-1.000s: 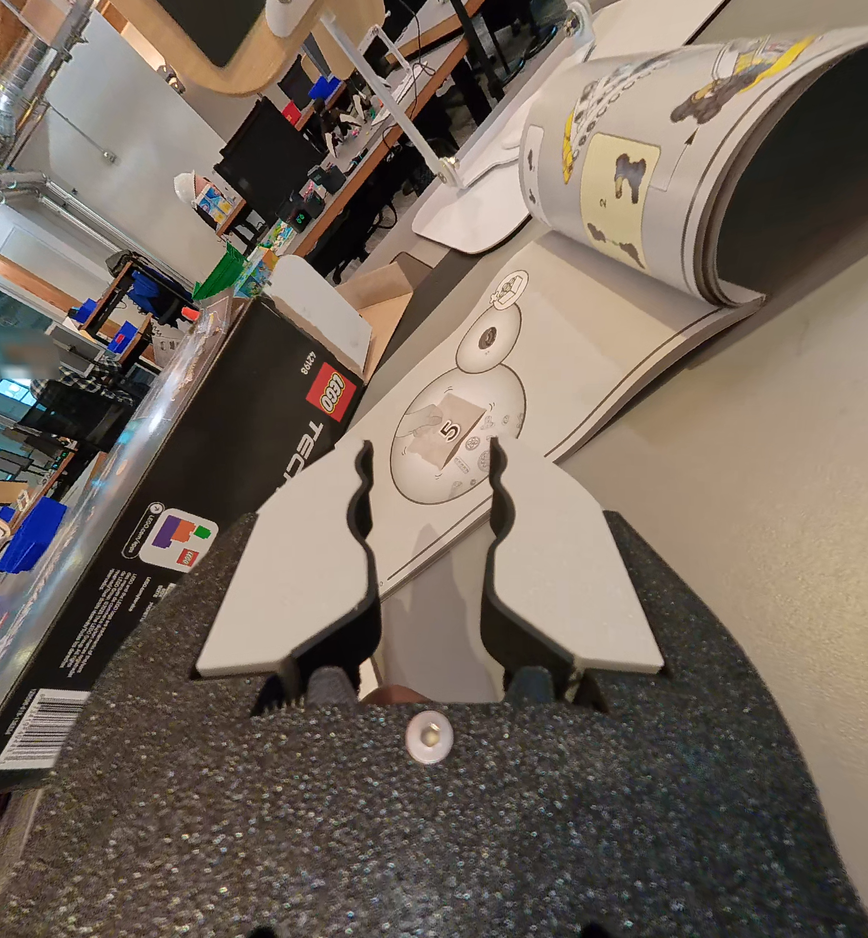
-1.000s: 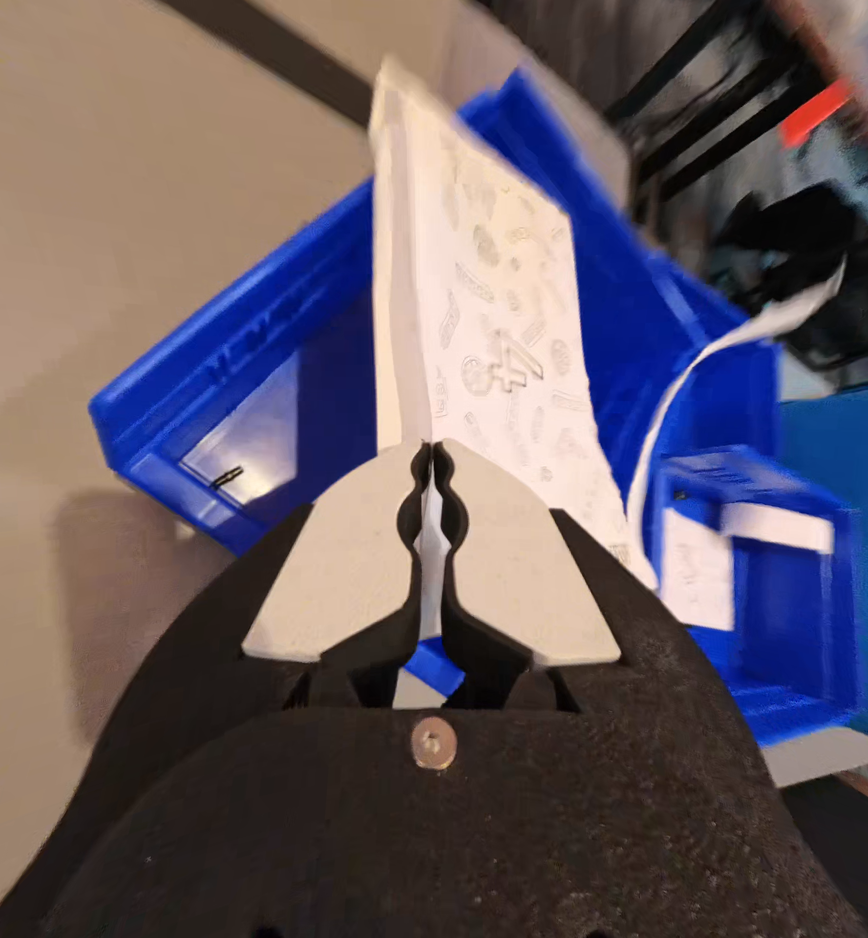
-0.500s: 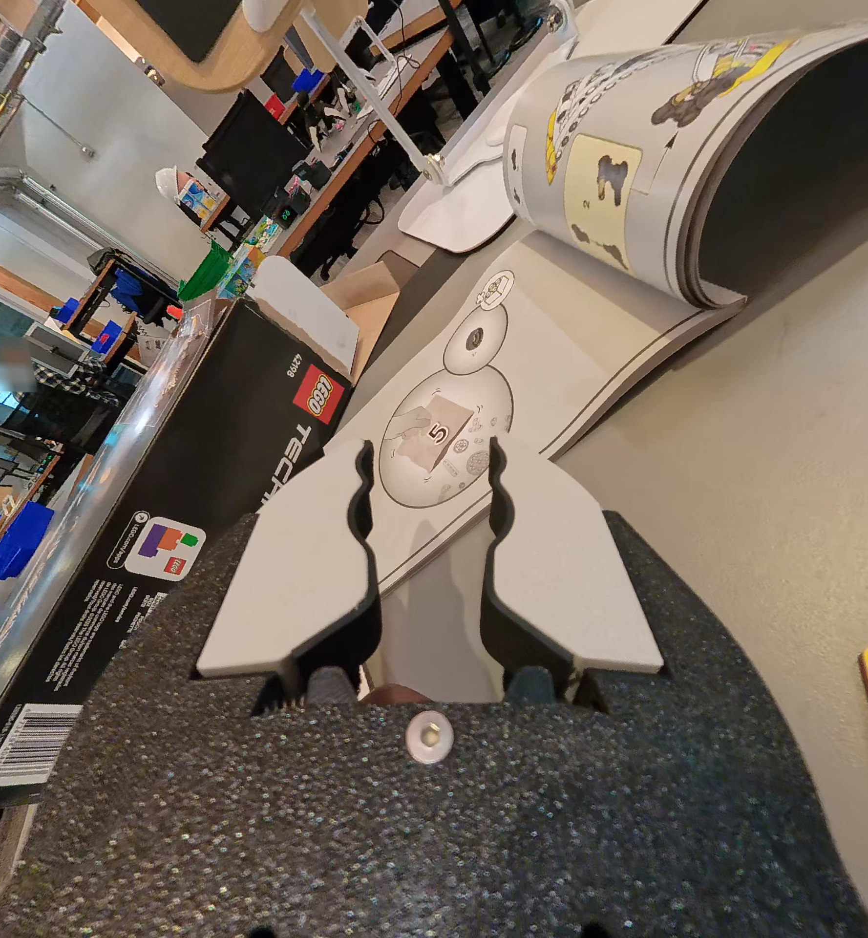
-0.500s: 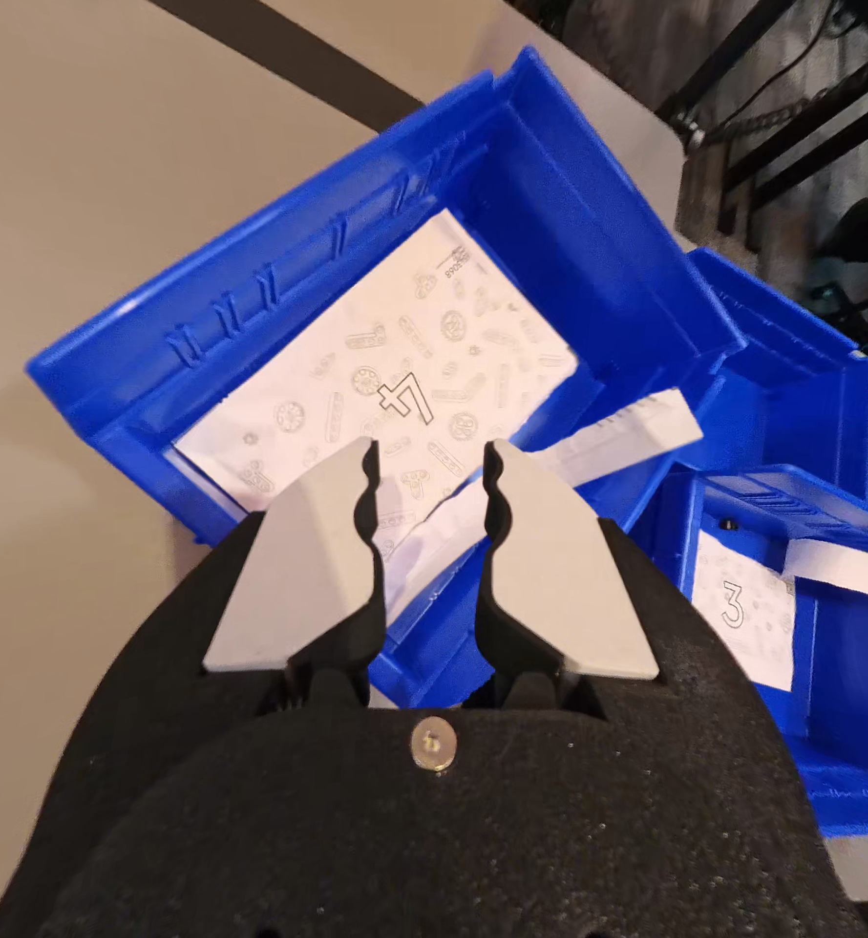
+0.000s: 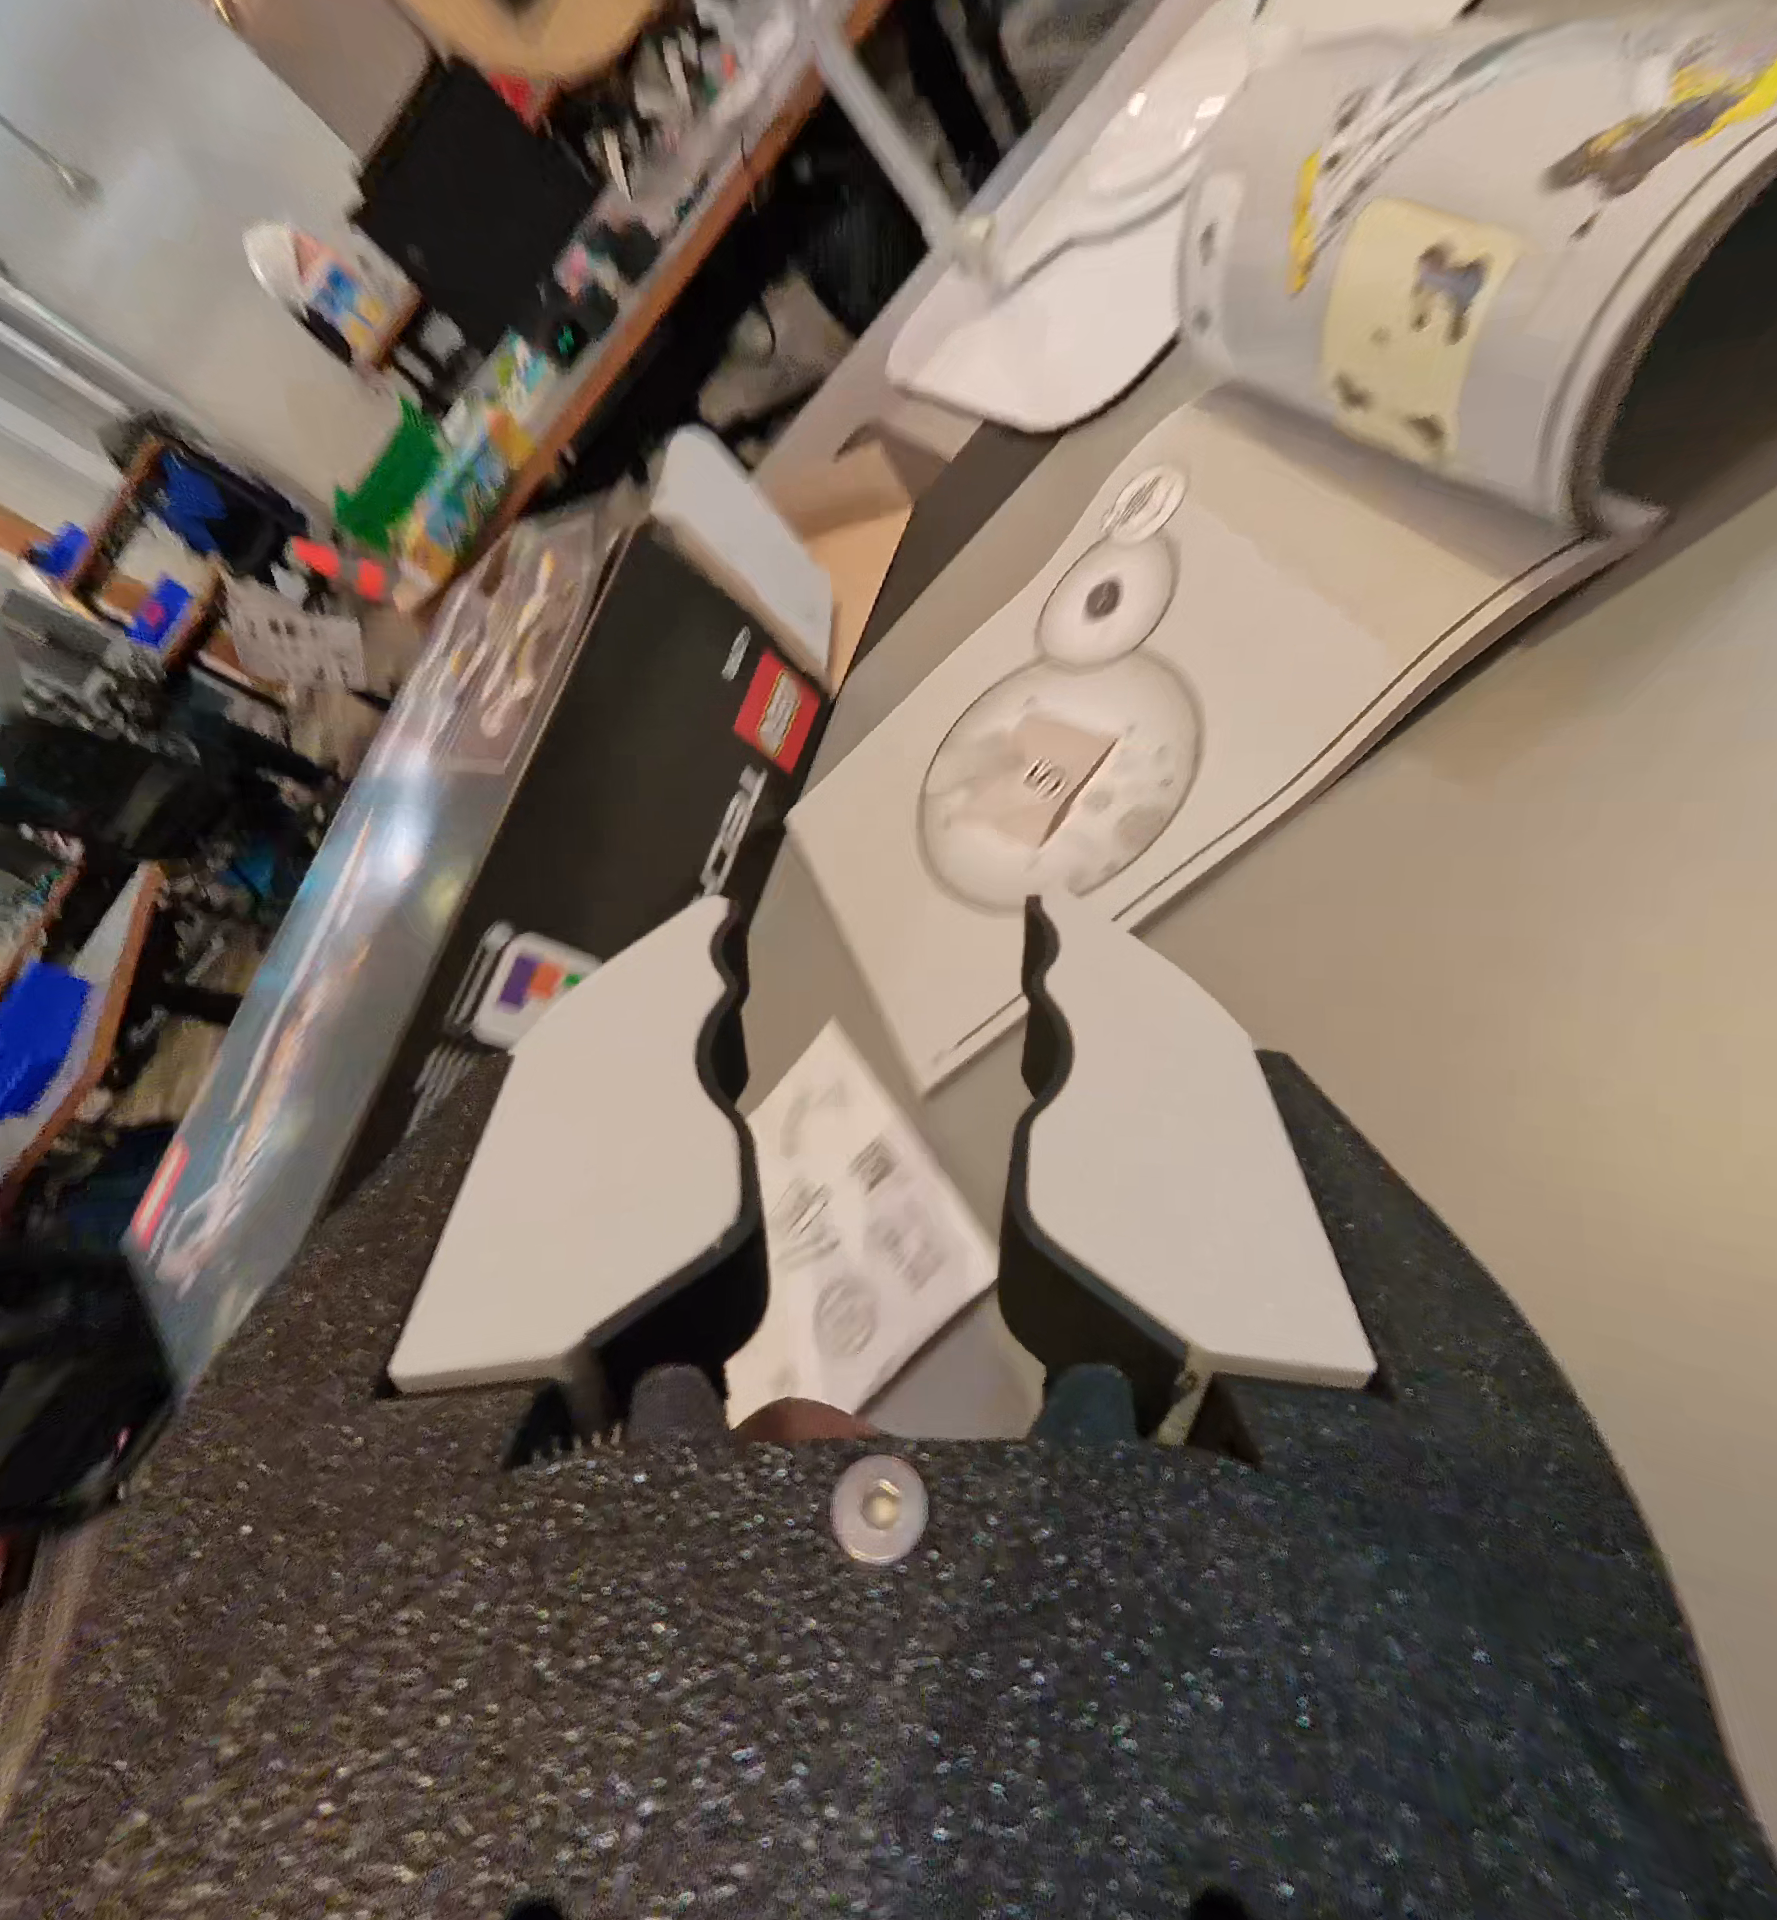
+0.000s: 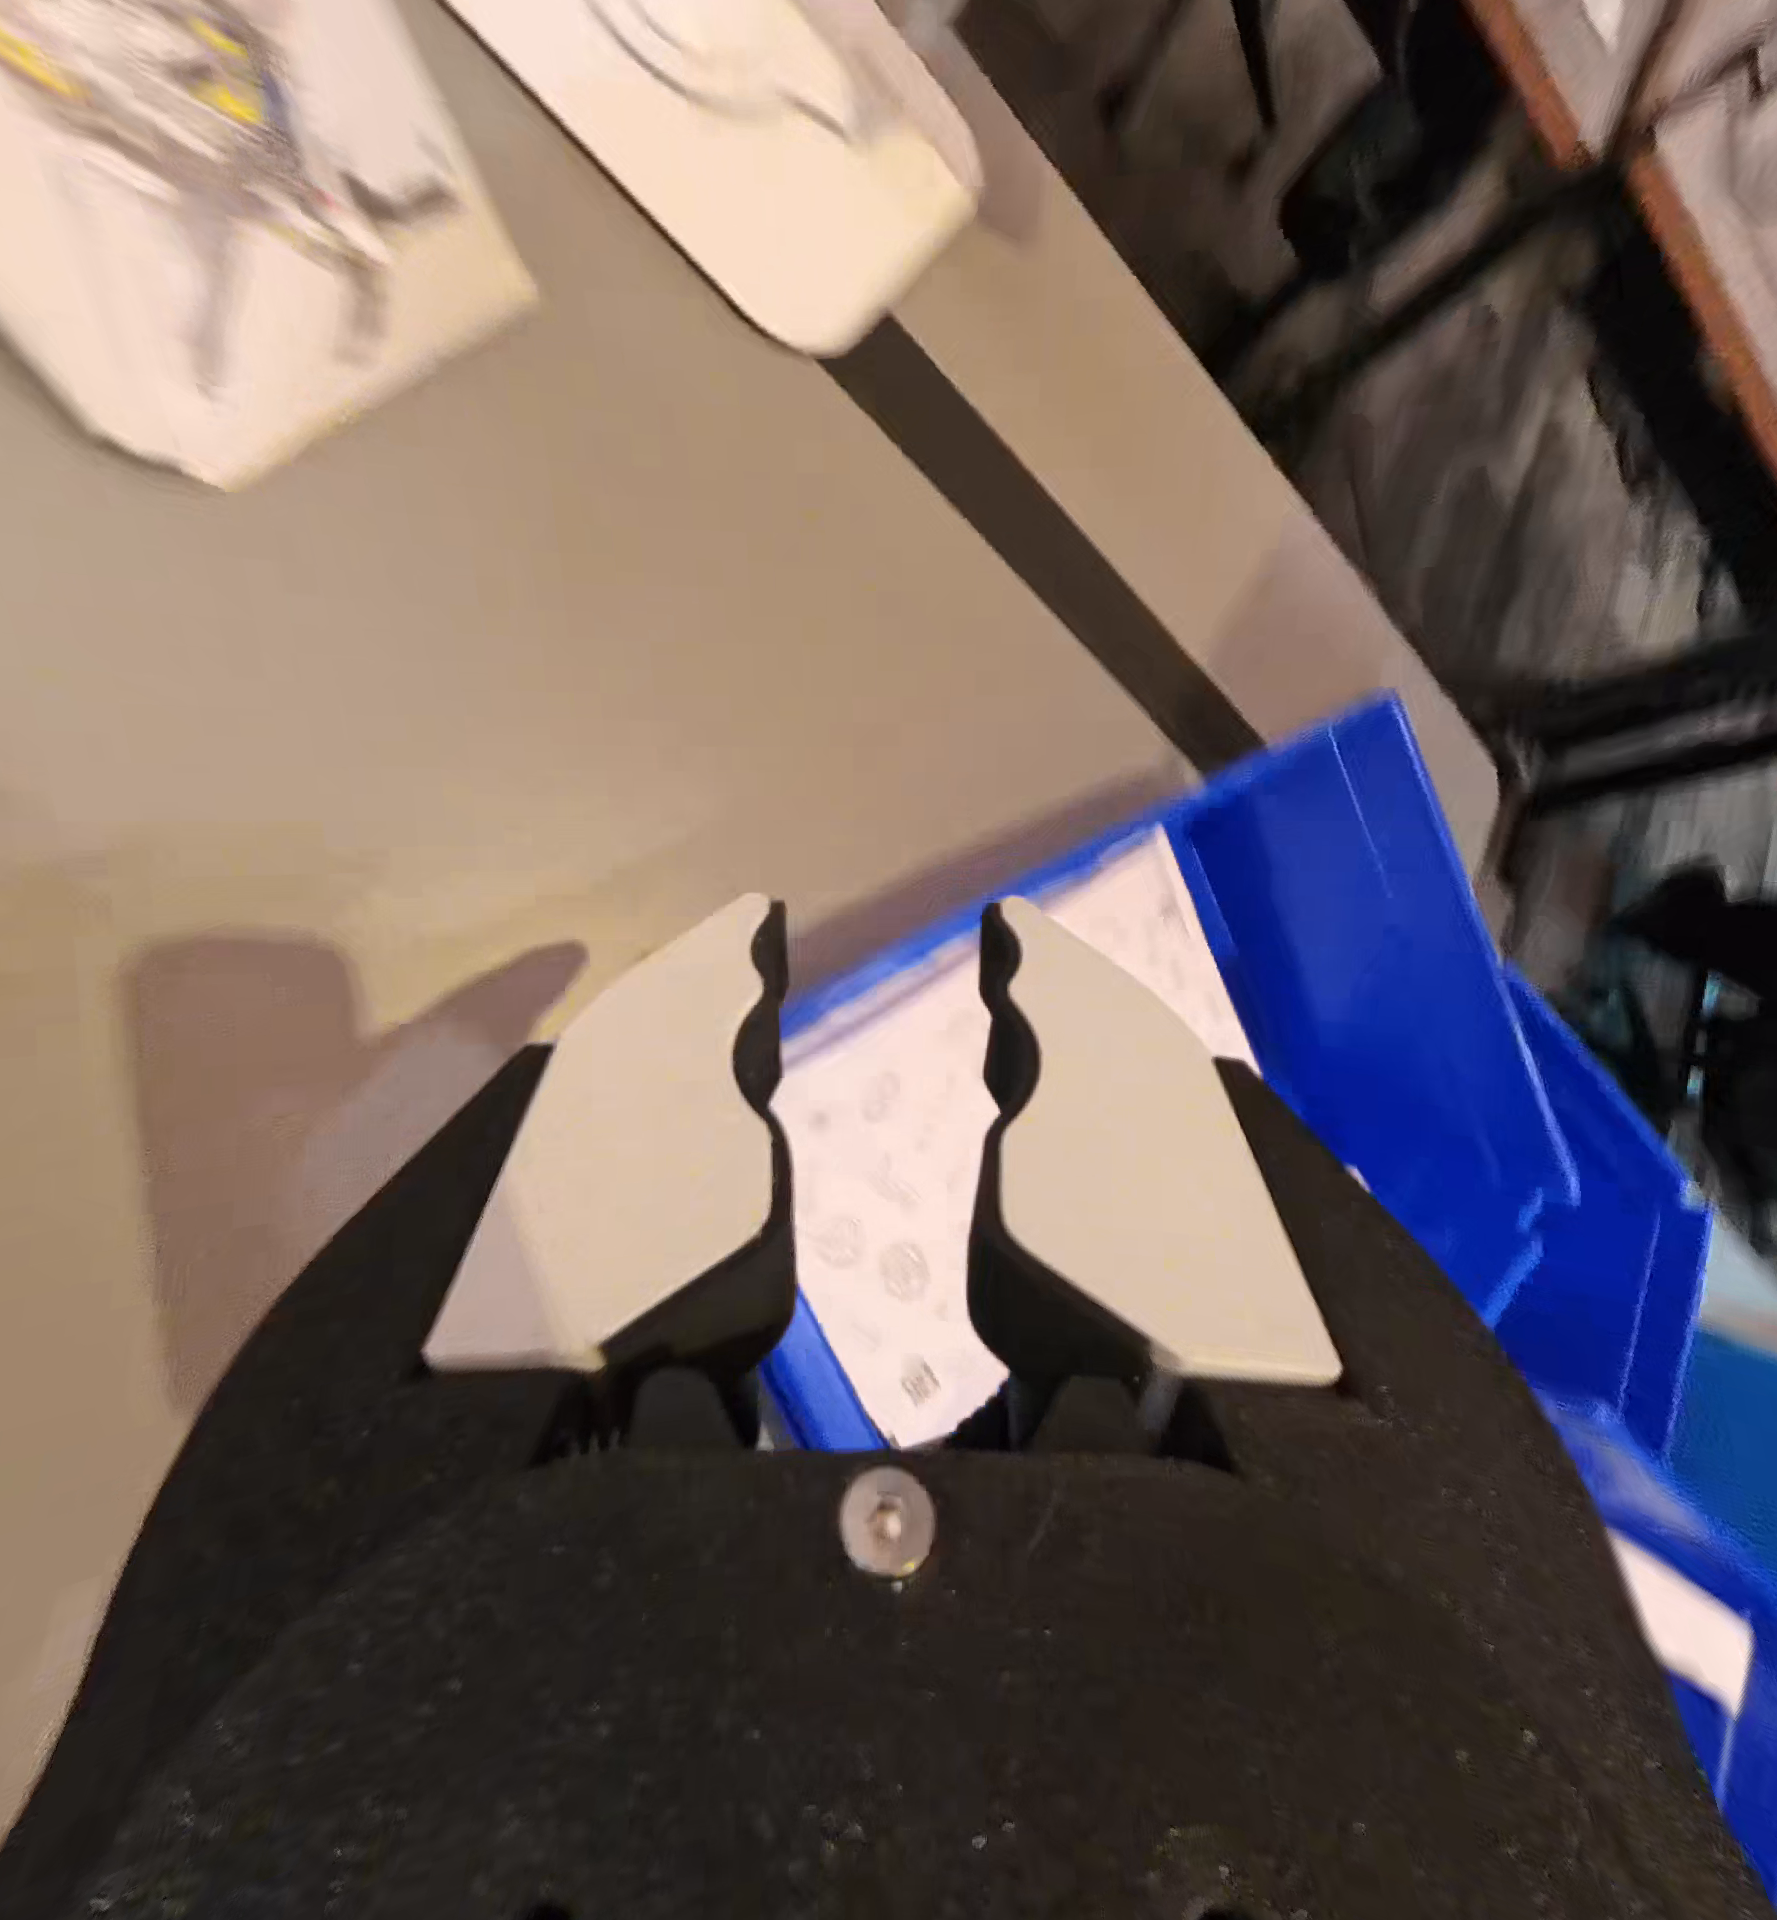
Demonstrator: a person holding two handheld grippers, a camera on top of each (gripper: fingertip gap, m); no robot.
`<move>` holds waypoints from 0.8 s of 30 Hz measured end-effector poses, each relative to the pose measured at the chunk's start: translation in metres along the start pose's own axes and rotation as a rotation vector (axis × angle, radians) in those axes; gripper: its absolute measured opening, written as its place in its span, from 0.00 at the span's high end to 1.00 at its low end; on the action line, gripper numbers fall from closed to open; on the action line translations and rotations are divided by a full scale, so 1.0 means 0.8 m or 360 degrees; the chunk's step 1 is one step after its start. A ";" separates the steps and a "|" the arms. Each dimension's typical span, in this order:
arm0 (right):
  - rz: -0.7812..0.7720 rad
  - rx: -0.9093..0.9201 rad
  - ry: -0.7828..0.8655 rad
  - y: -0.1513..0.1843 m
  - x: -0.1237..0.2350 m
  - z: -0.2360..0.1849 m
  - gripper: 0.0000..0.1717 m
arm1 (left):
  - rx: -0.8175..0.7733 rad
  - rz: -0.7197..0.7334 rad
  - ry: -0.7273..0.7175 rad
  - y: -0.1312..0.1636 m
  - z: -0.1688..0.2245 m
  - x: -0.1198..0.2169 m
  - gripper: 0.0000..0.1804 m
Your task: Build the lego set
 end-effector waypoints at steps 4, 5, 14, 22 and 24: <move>0.0199 0.0256 -0.0161 -0.066 0.011 -0.052 0.79 | 0.0403 -0.0167 0.0029 0.017 -0.067 0.034 0.70; 0.0240 0.0291 -0.0211 -0.076 0.006 -0.065 0.79 | 0.0548 -0.0203 0.0098 0.028 -0.078 0.038 0.69; 0.0466 0.0046 -0.0448 -0.068 -0.093 -0.138 0.79 | 0.0250 -0.0463 0.0435 0.080 -0.050 0.013 0.58; 0.0509 -0.0025 -0.0446 -0.029 -0.119 -0.157 0.80 | 0.0220 -0.0468 0.0417 0.078 -0.032 -0.003 0.73; 0.0488 -0.0033 -0.0480 -0.026 -0.124 -0.161 0.80 | 0.0343 -0.0490 0.0436 0.081 -0.035 -0.006 0.78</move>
Point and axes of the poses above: each gripper's, where its closed fingertips meet, x back along the fingers, y out of its underside, z = x × y across the jaws, the point moved 9 cm from there along x, back along the fingers, and after that the axes turned 10 degrees about x, right-handed, at the moved point
